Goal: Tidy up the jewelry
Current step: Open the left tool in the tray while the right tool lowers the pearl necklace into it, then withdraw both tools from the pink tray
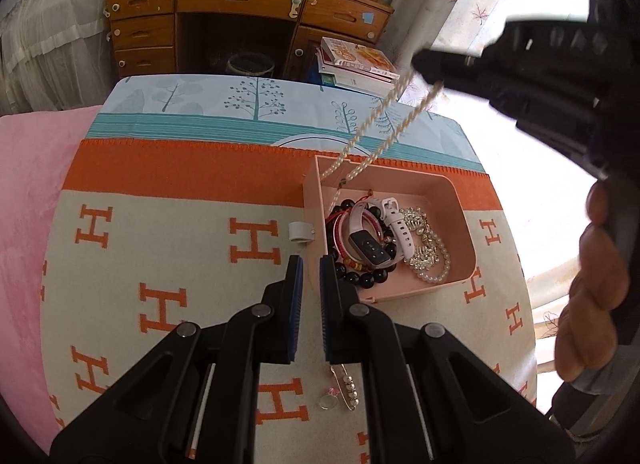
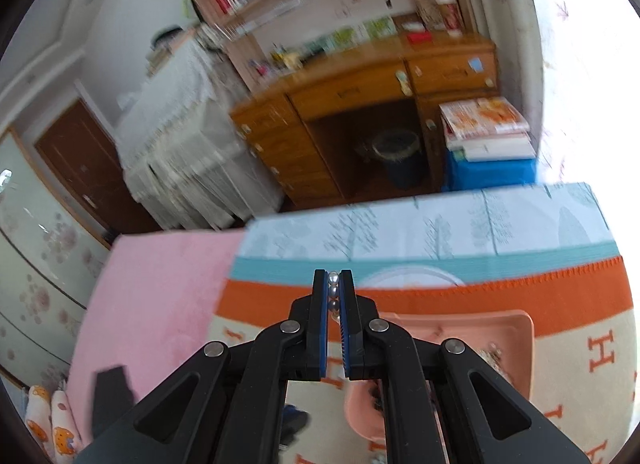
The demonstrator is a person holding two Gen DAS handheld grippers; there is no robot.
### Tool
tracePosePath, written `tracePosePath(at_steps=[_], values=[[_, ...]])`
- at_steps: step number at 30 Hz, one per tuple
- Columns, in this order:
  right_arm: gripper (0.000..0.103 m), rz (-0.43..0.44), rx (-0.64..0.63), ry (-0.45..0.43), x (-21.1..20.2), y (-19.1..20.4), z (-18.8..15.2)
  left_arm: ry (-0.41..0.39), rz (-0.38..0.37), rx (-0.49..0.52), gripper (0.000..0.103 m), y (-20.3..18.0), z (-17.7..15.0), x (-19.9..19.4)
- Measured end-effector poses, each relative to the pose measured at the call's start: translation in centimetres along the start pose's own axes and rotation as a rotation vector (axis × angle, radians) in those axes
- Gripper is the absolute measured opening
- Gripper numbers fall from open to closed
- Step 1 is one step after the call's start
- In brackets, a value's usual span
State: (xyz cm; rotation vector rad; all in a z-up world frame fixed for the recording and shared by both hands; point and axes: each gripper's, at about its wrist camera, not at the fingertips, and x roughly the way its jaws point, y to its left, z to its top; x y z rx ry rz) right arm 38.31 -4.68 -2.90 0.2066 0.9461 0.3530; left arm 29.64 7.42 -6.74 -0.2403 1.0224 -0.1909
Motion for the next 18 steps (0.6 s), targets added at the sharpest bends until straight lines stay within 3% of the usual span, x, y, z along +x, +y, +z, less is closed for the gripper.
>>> tracePosePath(at_steps=[5, 7, 8, 18], values=[[0.013, -0.073, -0.017, 0.136, 3.2, -1.6, -2.0, 0.007, 0.003, -0.016, 0.005, 0.6, 0.0, 0.0], [0.033, -0.086, -0.015, 0.149, 3.6, -2.3, -2.8, 0.011, 0.004, -0.024, 0.005, 0.8, 0.0, -0.1], [0.037, -0.088, -0.017, 0.142, 3.6, -2.6, -3.2, 0.013, 0.004, -0.029, 0.005, 0.9, 0.0, -0.1], [0.038, -0.065, -0.114, 0.11, -2.1, -2.4, -7.0, 0.015, 0.008, -0.026, 0.005, 0.6, -1.0, -1.8]])
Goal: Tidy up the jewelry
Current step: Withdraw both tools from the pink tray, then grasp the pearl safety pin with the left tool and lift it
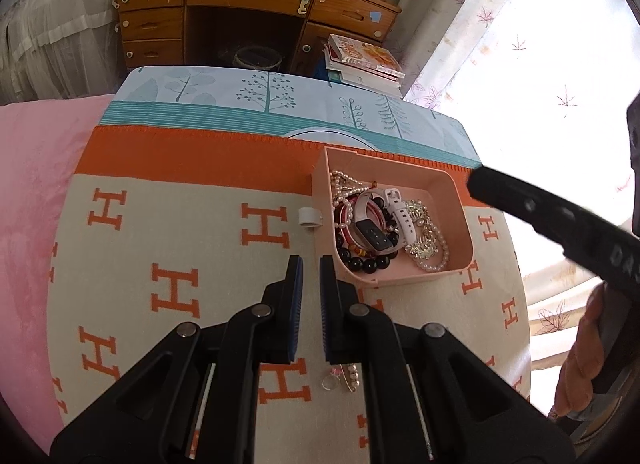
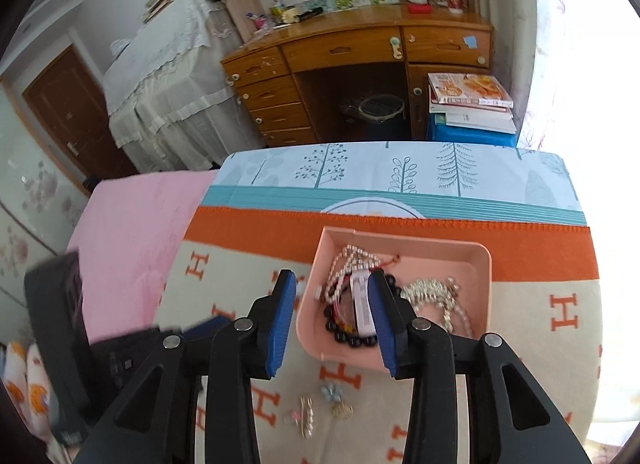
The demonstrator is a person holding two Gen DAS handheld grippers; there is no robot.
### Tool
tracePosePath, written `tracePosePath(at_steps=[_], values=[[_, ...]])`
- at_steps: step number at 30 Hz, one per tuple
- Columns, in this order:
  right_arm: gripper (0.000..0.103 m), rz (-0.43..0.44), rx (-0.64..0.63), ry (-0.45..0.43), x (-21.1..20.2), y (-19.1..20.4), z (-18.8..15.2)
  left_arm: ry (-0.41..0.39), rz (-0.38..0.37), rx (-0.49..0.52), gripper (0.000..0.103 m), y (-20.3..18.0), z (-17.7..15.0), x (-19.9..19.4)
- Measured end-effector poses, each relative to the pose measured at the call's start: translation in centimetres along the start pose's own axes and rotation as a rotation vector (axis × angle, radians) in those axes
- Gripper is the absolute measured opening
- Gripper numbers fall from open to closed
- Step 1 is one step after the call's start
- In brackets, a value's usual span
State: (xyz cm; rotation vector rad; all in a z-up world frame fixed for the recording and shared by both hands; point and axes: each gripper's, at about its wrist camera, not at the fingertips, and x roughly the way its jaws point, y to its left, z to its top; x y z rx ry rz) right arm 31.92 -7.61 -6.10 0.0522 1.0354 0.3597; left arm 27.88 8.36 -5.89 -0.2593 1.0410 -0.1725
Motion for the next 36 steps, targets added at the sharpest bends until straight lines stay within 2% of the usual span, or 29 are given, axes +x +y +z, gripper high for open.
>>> tracePosePath(at_steps=[6, 13, 21, 28, 32, 36], values=[[0.038, -0.006, -0.049, 0.004, -4.3, 0.3, -4.2, 0.014, 0.003, 0.031, 0.005, -1.1, -1.6, -1.5], [0.038, -0.009, -0.098, 0.041, -7.2, -0.4, -10.9, 0.066, -0.009, 0.082, 0.005, -2.7, -5.1, -2.2], [0.038, 0.013, -0.098, 0.124, -6.6, -1.7, -17.2, 0.146, -0.036, 0.145, 0.005, -3.9, -10.7, -2.1], [0.037, 0.021, -0.117, 0.252, -5.3, -2.7, -22.2, 0.192, -0.073, 0.196, 0.005, -5.2, -14.7, -1.5], [0.037, 0.013, -0.11, 0.286, -4.9, -3.9, -24.7, 0.194, -0.076, 0.215, 0.005, -6.0, -15.7, -1.0], [0.037, 0.028, -0.036, 0.29, -4.7, -5.4, -26.0, 0.184, -0.077, 0.163, 0.005, -6.3, -14.7, 0.4]])
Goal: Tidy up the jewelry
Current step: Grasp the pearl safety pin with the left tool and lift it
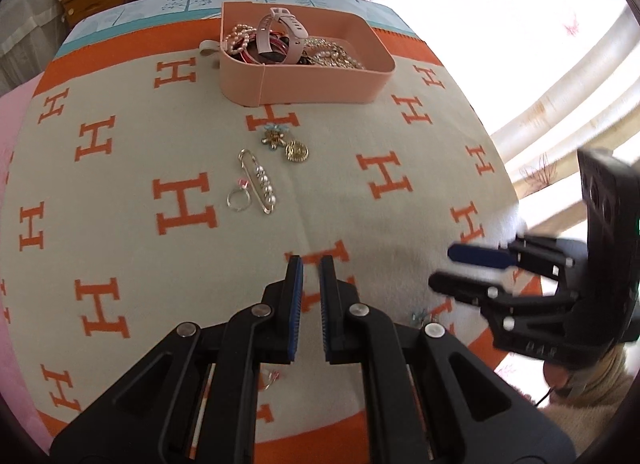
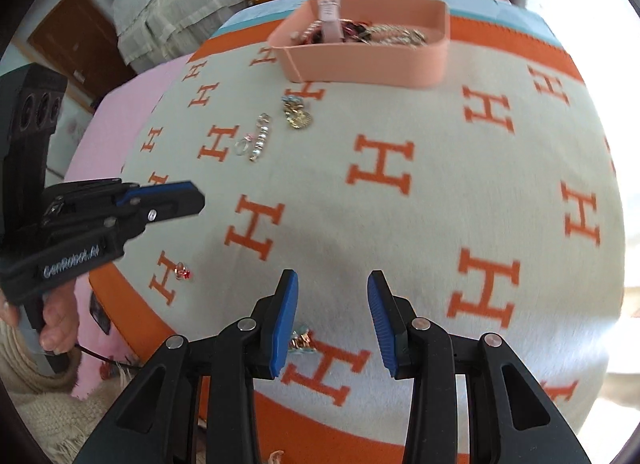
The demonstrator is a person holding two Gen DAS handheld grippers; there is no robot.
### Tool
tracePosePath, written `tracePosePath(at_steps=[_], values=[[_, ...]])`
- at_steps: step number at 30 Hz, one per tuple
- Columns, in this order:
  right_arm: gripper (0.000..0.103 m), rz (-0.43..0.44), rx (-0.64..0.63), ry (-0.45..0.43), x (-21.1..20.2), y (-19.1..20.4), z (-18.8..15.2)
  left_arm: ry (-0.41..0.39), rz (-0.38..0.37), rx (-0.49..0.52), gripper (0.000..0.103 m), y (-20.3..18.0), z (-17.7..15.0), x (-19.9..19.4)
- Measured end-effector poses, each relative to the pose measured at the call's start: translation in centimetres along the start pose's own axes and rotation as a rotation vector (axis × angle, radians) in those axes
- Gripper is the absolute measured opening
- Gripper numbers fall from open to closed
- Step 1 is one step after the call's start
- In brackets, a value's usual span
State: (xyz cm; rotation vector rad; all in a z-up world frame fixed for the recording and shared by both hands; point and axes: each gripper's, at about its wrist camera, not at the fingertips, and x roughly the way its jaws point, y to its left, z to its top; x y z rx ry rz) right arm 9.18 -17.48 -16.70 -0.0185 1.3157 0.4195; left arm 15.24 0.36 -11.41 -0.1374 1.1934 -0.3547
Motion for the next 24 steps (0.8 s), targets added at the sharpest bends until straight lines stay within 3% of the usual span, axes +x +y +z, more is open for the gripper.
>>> tracePosePath(at_steps=[5, 11, 24], values=[[0.037, 0.051, 0.065, -0.024, 0.3, -1.0, -0.5, -0.017, 0.03, -0.054, 0.005, 0.3, 3.4, 1.6], [0.037, 0.074, 0.07, -0.038, 0.6, -0.7, 0.3, 0.035, 0.039, -0.134, 0.005, 1.5, 7.1, 3.8], [0.037, 0.091, 0.055, -0.055, 0.5, -0.4, 1.0, 0.101, 0.197, -0.085, 0.005, 1.5, 9.0, 5.7]])
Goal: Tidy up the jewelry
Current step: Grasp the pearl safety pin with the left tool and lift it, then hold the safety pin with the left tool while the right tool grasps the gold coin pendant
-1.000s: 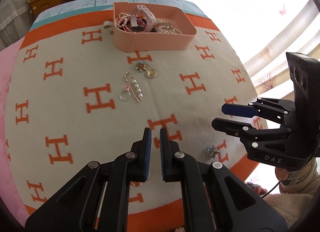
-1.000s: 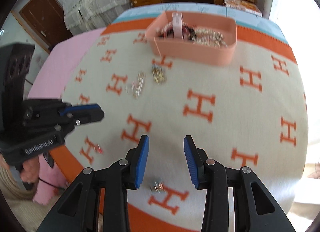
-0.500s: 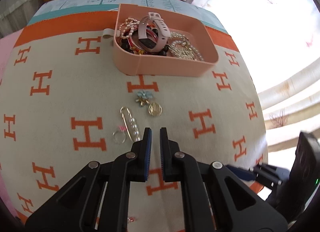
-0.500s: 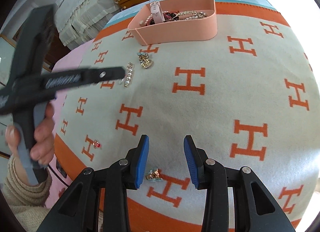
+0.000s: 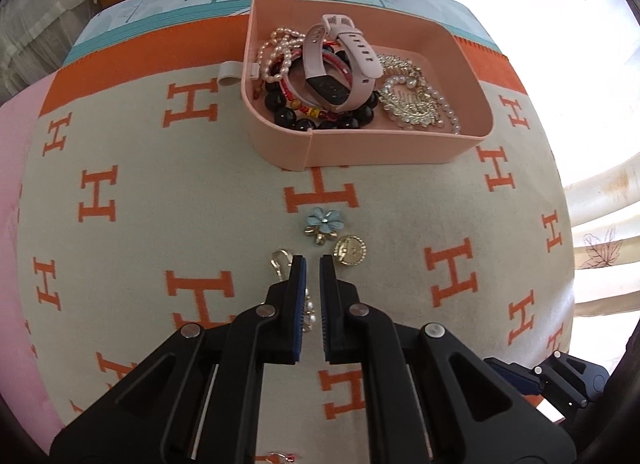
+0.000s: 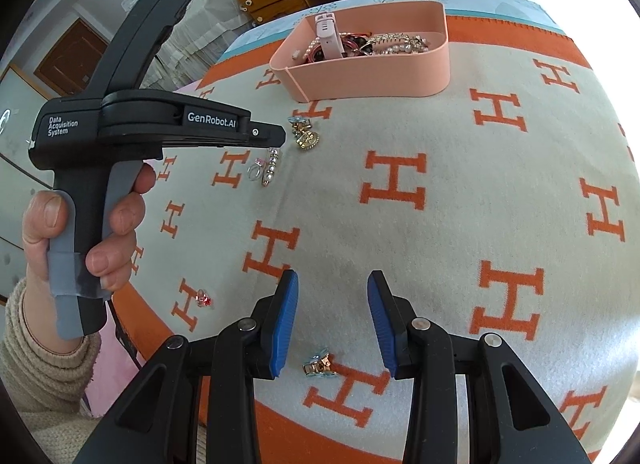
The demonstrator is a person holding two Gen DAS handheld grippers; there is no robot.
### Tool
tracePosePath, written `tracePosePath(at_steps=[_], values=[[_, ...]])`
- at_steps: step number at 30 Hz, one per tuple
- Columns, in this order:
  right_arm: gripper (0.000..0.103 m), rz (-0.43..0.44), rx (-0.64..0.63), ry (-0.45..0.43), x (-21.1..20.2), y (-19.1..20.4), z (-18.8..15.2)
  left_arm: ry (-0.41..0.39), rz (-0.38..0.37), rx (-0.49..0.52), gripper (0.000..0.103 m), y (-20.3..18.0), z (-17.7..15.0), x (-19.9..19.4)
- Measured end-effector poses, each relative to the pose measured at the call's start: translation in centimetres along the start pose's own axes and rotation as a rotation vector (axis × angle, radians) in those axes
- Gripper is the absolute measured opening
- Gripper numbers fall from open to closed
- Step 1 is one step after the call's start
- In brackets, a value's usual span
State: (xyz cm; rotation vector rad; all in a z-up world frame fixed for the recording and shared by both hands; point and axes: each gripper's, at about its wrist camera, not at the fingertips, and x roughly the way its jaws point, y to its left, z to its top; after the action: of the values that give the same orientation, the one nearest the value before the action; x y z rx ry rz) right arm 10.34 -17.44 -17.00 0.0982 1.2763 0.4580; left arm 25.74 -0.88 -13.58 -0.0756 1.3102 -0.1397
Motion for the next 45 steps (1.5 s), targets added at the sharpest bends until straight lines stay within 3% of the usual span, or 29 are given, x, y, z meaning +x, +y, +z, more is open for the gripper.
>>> tracePosePath(at_steps=[21, 32, 35, 36, 41, 45], values=[[0.037, 0.006, 0.02, -0.008, 0.2, -0.7, -0.2, 0.082, 0.16, 0.088, 0.008, -1.6, 0.2, 2.0], [0.037, 0.006, 0.029, -0.007, 0.3, -1.0, 0.1, 0.107, 0.187, 0.121, 0.012, -3.4, -0.4, 2.2], [0.037, 0.003, 0.028, -0.012, 0.3, -0.9, 0.6, 0.095, 0.169, 0.099, 0.011, -3.1, -0.7, 2.0], [0.037, 0.003, 0.027, -0.016, 0.3, -0.9, 0.9, 0.086, 0.153, 0.09, 0.004, -3.0, -0.7, 1.9], [0.037, -0.012, 0.011, -0.047, 0.1, -0.7, 3.4, 0.038, 0.014, 0.003, 0.004, -1.3, -0.4, 0.7], [0.037, -0.022, 0.008, -0.063, 0.5, -0.1, 6.2, -0.013, -0.037, -0.039, 0.004, -0.1, -0.5, -1.3]])
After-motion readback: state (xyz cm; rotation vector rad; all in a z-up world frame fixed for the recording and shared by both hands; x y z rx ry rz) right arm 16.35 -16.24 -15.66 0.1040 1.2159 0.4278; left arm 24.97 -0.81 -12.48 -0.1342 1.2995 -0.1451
